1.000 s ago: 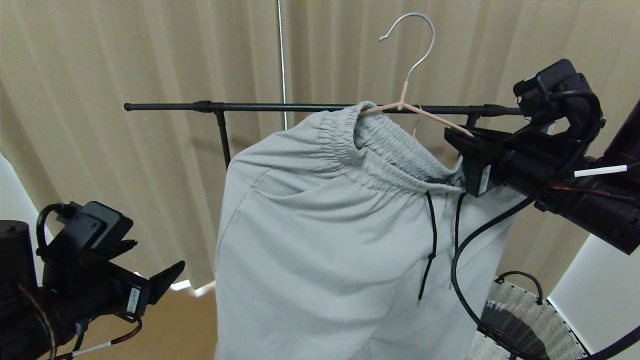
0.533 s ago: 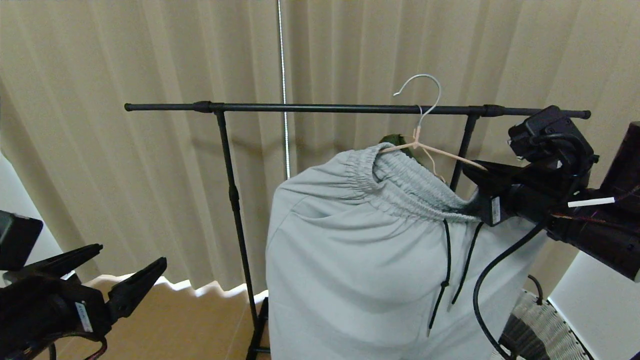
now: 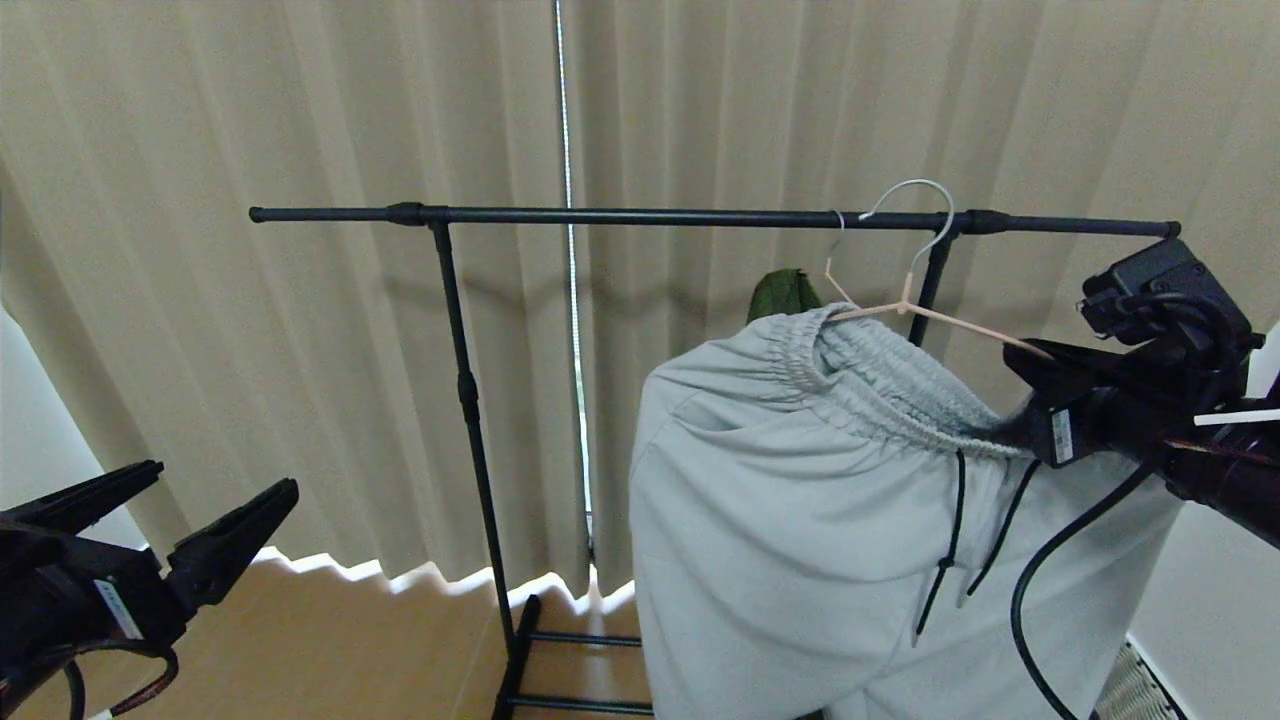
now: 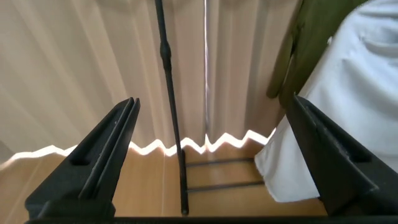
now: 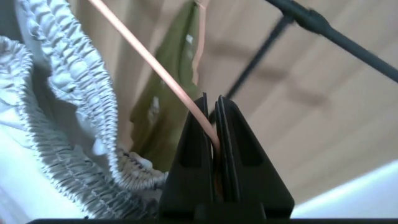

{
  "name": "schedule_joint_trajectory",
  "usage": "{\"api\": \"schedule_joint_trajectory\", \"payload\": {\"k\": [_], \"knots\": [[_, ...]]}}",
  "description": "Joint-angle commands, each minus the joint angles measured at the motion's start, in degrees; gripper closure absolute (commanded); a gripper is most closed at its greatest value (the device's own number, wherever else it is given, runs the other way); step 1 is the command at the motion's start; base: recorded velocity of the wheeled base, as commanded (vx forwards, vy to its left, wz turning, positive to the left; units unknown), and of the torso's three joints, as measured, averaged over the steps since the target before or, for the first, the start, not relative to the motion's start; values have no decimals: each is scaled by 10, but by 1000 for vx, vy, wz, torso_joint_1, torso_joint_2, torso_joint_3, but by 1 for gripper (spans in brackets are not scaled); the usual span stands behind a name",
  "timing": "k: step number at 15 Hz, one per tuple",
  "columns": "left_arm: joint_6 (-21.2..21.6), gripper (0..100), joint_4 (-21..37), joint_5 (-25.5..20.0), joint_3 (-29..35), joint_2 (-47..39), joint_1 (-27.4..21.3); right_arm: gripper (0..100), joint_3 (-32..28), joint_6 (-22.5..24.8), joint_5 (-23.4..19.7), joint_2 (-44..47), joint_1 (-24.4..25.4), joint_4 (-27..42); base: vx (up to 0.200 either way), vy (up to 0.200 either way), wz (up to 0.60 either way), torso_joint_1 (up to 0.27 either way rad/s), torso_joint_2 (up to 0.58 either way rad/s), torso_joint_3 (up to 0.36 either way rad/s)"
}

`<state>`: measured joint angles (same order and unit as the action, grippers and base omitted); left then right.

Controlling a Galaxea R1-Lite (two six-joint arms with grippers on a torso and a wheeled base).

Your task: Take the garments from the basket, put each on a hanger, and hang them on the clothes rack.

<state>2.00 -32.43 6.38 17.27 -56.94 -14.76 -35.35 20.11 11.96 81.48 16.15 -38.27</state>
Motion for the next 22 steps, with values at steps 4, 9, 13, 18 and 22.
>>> {"api": "schedule_joint_trajectory", "payload": {"k": [4, 9, 13, 18, 22], "knots": [[2, 0, -15, 0, -2, -1, 5, 100, 20, 0, 32, -5, -21, 16, 0, 0, 0, 0, 0, 0], [0, 0, -15, 0, 0, -9, 5, 100, 23, -2, 49, -20, -20, 34, 0, 0, 0, 0, 0, 0], [2, 0, -14, 0, -2, -8, 6, 100, 25, 0, 51, -29, -16, 35, 0, 0, 0, 0, 0, 0], [2, 0, -14, -1, -5, -5, 6, 100, 27, 0, 53, -28, -16, 35, 80, 0, 0, -1, 2, 0], [2, 0, -14, -1, -8, -6, 6, 100, 29, -1, 53, -27, -15, 35, 200, 0, 0, -1, 2, 5]]}}
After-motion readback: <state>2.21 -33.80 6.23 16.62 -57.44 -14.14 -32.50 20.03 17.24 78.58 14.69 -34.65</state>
